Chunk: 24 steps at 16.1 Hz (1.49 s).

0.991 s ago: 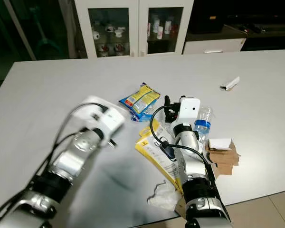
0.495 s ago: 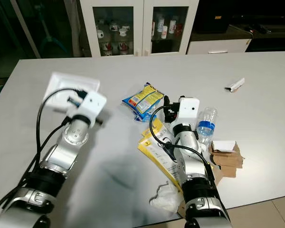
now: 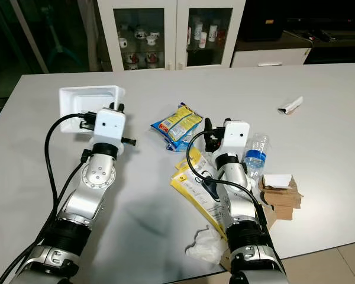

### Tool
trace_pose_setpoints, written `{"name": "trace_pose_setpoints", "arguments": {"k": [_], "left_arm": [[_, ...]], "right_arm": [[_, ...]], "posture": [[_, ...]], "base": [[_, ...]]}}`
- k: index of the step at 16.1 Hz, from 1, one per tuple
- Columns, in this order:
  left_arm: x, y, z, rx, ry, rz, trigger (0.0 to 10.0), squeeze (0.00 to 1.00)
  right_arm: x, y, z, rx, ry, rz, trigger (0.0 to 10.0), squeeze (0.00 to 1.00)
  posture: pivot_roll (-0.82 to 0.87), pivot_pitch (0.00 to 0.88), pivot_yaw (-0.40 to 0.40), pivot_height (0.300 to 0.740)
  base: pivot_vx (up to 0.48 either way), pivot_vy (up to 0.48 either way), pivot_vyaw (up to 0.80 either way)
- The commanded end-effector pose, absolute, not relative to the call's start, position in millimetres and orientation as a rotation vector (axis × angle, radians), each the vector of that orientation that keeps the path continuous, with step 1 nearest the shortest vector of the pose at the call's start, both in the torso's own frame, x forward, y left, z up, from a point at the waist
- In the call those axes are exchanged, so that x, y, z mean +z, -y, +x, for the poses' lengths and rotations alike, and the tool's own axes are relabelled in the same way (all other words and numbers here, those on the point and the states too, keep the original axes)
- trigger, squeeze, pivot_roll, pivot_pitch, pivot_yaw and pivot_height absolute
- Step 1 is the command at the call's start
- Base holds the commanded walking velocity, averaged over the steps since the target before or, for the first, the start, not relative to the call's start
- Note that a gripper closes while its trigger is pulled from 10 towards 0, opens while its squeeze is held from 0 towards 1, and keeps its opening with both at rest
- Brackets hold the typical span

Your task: Picking trash to rubbish bin

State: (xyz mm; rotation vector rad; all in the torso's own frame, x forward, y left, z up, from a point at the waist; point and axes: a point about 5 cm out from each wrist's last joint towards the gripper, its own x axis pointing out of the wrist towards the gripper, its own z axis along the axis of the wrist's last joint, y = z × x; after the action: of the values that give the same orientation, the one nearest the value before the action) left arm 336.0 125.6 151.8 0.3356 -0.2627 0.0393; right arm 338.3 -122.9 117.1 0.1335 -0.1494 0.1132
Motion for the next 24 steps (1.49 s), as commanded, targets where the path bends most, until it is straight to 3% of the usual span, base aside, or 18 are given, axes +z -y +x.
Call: {"name": "trace_pose_setpoints", "arguments": {"k": [1, 11, 17, 24], "left_arm": [[147.3, -127.6, 333.5, 0.057, 0.266, 0.310, 10.0, 0.00], [148.3, -134.2, 333.1, 0.072, 0.298, 0.308, 10.0, 0.00], [148.0, -134.5, 333.5, 0.074, 0.297, 0.310, 10.0, 0.00], [148.2, -134.5, 334.5, 0.073, 0.295, 0.312, 10.0, 0.00]], "right_arm": [[125.6, 123.0, 338.9, 0.121, 0.195, 0.148, 10.0, 0.00], [130.0, 124.1, 338.9, 0.125, 0.214, 0.137, 10.0, 0.00], [128.8, 123.7, 338.7, 0.129, 0.208, 0.124, 10.0, 0.00], [125.6, 123.2, 337.8, 0.130, 0.192, 0.137, 10.0, 0.00]], "posture": [[0.05, 0.013, -0.032, 0.740], [0.05, 0.017, -0.032, 0.740], [0.05, 0.020, -0.034, 0.740], [0.05, 0.016, -0.031, 0.740]], "base": [[0.000, 0.000, 0.00], [0.000, 0.000, 0.00], [0.000, -0.480, 0.49], [0.000, -0.388, 0.00]]}}
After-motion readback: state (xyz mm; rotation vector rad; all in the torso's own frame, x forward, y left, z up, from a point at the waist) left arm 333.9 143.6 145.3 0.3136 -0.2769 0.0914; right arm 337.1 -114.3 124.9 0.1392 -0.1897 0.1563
